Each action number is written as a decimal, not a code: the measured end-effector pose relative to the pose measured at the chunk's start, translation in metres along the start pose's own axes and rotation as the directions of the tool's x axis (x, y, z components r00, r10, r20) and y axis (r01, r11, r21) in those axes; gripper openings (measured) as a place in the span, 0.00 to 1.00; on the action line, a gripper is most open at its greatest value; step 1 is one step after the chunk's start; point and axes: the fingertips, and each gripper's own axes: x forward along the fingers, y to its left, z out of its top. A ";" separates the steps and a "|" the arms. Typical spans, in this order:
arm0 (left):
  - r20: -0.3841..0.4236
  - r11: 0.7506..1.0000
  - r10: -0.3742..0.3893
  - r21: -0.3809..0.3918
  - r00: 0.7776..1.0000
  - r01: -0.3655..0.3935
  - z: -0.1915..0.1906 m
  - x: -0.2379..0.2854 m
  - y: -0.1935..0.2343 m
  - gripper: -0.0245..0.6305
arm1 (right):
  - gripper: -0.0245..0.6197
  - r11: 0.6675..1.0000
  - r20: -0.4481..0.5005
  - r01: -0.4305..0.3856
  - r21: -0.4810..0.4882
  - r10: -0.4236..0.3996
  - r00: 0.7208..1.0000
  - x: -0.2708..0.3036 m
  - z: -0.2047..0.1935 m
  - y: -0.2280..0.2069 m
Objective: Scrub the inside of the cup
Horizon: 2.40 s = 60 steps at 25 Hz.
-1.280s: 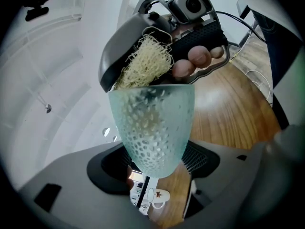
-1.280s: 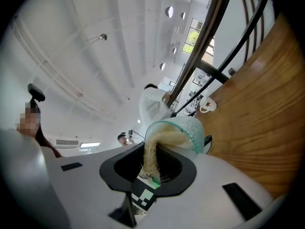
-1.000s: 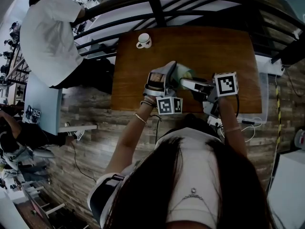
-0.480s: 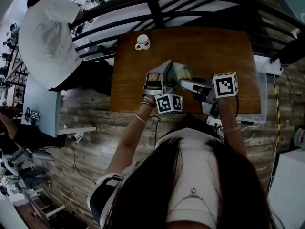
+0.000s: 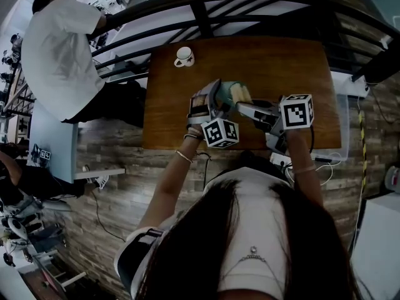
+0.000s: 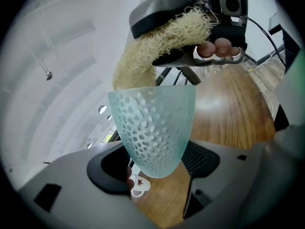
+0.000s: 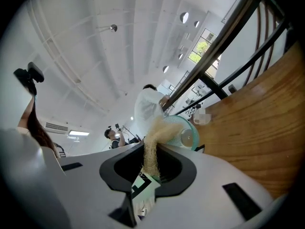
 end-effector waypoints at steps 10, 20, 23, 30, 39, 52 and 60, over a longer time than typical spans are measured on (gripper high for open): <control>-0.058 0.981 -0.068 -0.184 0.996 0.056 -0.011 0.008 -0.004 0.56 | 0.17 0.996 0.006 0.077 -0.055 -0.076 0.997 -0.009 0.001 -0.013; -0.071 0.942 -0.127 -0.321 0.989 0.097 -0.011 0.016 -0.018 0.56 | 0.17 0.976 0.060 0.183 -0.118 -0.177 0.982 -0.032 0.006 -0.032; -0.061 0.923 -0.152 -0.367 0.987 0.119 -0.015 0.020 -0.027 0.56 | 0.17 0.957 0.076 0.247 -0.152 -0.237 0.968 -0.038 0.007 -0.041; -0.063 0.876 -0.175 -0.465 0.983 0.126 -0.014 0.018 -0.030 0.56 | 0.17 0.911 0.103 0.351 -0.218 -0.336 0.936 -0.048 0.006 -0.056; -0.057 0.835 -0.188 -0.535 0.980 0.129 -0.011 0.007 -0.035 0.56 | 0.17 0.822 0.171 0.487 -0.295 -0.456 0.874 -0.058 0.005 -0.068; -0.032 0.787 -0.222 -0.596 0.975 0.159 -0.002 0.000 -0.045 0.56 | 0.17 0.642 0.242 0.657 -0.396 -0.617 0.749 -0.078 0.000 -0.091; -0.029 0.761 -0.229 -0.628 0.973 0.160 0.002 0.000 -0.049 0.56 | 0.17 0.590 0.242 0.695 -0.411 -0.664 0.707 -0.089 -0.004 -0.099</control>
